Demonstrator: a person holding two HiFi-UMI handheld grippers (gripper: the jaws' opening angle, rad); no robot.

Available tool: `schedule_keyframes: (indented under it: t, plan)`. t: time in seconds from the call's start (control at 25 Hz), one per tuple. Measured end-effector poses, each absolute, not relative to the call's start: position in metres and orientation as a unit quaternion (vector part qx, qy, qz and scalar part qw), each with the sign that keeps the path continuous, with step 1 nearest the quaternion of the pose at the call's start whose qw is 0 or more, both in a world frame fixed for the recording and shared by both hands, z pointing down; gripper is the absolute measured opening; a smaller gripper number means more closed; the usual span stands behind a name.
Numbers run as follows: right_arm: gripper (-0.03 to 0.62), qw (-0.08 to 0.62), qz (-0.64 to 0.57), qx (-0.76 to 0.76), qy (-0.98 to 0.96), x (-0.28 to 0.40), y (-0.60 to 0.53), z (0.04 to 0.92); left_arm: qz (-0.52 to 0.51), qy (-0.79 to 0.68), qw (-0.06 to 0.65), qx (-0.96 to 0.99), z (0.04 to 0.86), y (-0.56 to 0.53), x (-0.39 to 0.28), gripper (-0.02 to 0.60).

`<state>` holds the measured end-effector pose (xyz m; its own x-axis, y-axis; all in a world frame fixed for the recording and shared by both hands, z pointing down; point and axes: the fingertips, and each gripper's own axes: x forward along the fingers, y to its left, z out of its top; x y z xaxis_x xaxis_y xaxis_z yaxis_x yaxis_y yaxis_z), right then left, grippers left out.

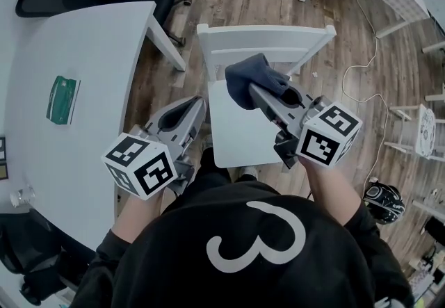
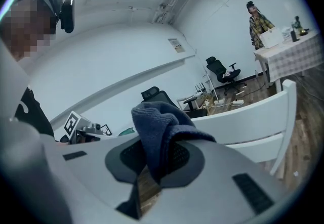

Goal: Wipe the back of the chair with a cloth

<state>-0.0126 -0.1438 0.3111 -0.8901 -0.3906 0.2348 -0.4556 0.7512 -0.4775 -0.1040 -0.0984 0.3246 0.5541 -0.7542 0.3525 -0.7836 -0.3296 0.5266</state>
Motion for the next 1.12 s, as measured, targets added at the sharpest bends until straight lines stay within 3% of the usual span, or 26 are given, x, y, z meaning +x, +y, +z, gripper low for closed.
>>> schedule_keyframes:
  t: [0.64, 1.12]
  plan:
    - [0.052, 0.145, 0.192, 0.210, -0.948, -0.094, -0.188, 0.374, 0.036, -0.478, 0.372, 0.795, 0.354, -0.125, -0.145, 0.014]
    - [0.051, 0.184, 0.178, 0.230, -0.939, -0.117, -0.224, 0.416, 0.044, -0.485, 0.395, 0.779, 0.371, -0.129, -0.158, 0.014]
